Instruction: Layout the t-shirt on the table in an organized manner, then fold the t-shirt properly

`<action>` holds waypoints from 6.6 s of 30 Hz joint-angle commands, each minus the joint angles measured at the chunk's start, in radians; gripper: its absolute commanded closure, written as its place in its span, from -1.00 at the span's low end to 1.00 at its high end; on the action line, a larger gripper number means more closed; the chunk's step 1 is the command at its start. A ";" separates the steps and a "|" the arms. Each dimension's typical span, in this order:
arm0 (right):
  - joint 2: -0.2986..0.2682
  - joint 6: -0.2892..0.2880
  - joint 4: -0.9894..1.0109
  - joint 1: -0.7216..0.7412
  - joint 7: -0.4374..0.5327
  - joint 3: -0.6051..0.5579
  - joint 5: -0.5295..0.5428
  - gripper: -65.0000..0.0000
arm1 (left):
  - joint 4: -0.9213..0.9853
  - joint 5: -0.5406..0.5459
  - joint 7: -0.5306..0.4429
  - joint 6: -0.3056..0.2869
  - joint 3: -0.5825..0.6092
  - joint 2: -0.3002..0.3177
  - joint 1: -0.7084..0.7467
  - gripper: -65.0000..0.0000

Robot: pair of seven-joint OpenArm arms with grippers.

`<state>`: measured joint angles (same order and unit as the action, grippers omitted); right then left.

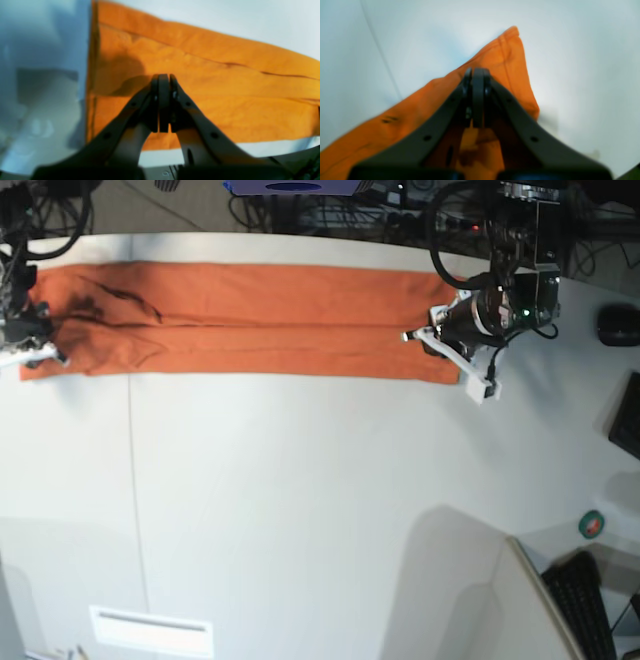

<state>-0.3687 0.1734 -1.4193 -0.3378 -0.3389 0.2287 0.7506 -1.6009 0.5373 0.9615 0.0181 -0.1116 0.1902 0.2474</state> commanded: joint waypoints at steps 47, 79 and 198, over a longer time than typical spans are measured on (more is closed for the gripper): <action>-0.019 -0.002 -0.291 -0.076 0.021 0.065 -0.006 1.00 | 0.250 0.017 -0.103 -0.283 -0.270 -0.002 -0.099 -0.90; -0.016 -0.002 -0.298 -0.108 0.021 0.065 -0.006 1.00 | 0.422 0.014 -0.209 -0.278 -0.161 0.111 -0.202 1.00; 0.073 -0.002 -0.472 -0.070 -0.147 -0.268 0.004 1.00 | -0.109 0.016 -0.118 -0.013 -0.188 -0.030 -0.041 1.00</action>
<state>-0.2802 0.1753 -1.8748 -0.4210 -0.5186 -0.0494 0.7582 -1.6939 0.5320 0.8501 0.0166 -0.3077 0.1581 0.2115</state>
